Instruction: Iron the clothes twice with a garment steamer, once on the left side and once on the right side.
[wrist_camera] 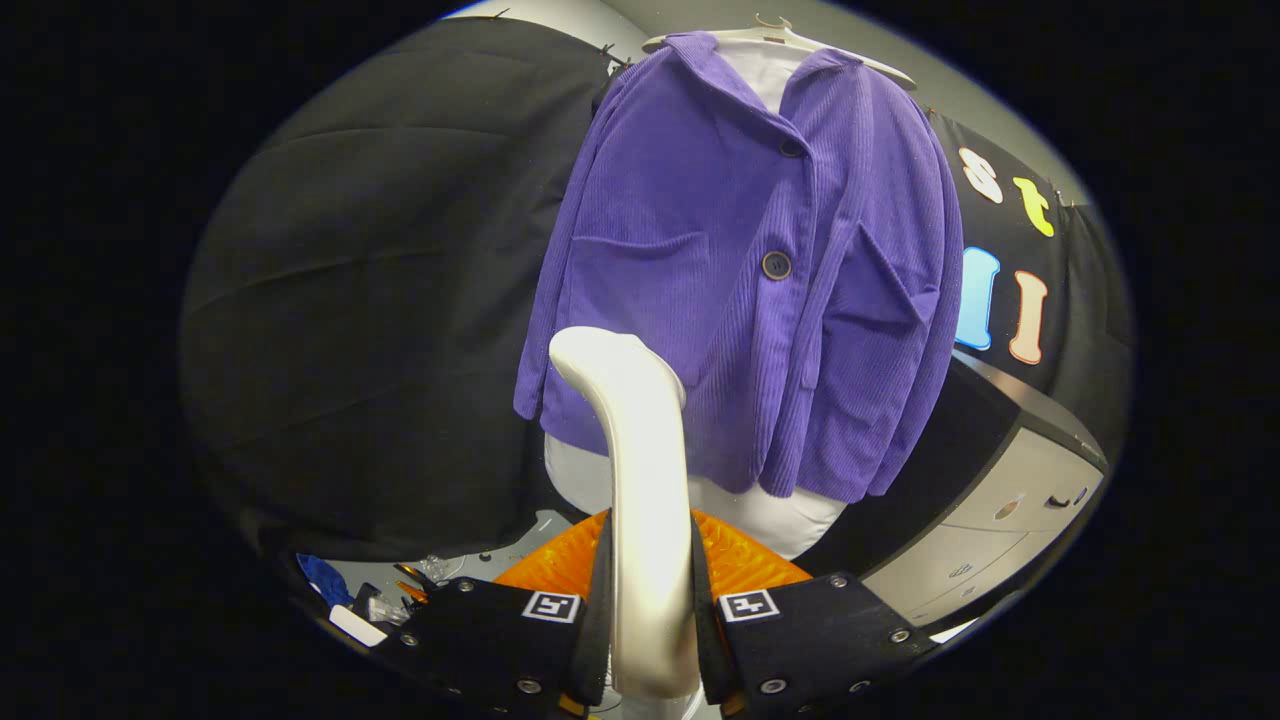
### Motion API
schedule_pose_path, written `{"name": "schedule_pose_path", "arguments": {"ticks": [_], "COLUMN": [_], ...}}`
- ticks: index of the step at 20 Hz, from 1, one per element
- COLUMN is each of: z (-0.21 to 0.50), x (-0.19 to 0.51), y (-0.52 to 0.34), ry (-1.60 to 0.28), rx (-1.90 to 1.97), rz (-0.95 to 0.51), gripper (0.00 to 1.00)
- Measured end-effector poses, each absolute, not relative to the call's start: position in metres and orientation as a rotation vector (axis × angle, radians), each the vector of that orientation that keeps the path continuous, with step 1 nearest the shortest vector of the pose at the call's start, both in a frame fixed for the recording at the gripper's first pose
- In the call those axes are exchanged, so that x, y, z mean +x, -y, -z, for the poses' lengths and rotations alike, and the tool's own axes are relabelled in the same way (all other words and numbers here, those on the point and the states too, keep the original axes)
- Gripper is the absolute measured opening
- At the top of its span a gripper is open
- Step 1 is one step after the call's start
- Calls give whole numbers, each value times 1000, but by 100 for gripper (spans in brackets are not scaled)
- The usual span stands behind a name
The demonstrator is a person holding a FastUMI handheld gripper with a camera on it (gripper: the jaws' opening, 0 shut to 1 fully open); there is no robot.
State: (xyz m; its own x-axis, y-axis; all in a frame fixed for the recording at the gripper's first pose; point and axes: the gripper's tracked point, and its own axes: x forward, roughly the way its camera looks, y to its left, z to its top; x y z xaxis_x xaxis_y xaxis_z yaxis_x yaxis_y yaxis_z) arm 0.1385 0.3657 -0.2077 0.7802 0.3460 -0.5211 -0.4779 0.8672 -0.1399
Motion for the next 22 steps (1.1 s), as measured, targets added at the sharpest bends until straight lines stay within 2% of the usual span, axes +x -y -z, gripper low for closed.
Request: {"name": "schedule_pose_path", "arguments": {"ticks": [6, 10, 14, 22], "z": [238, 231, 193, 88], "x": [127, 91, 76, 52], "y": [-351, -318, -280, -177], "ry": [-581, -588, -524, -364], "rx": [-271, -258, -202, -110], "rz": [-470, -489, -487, -377], "gripper": [36, 36, 36, 36]}}
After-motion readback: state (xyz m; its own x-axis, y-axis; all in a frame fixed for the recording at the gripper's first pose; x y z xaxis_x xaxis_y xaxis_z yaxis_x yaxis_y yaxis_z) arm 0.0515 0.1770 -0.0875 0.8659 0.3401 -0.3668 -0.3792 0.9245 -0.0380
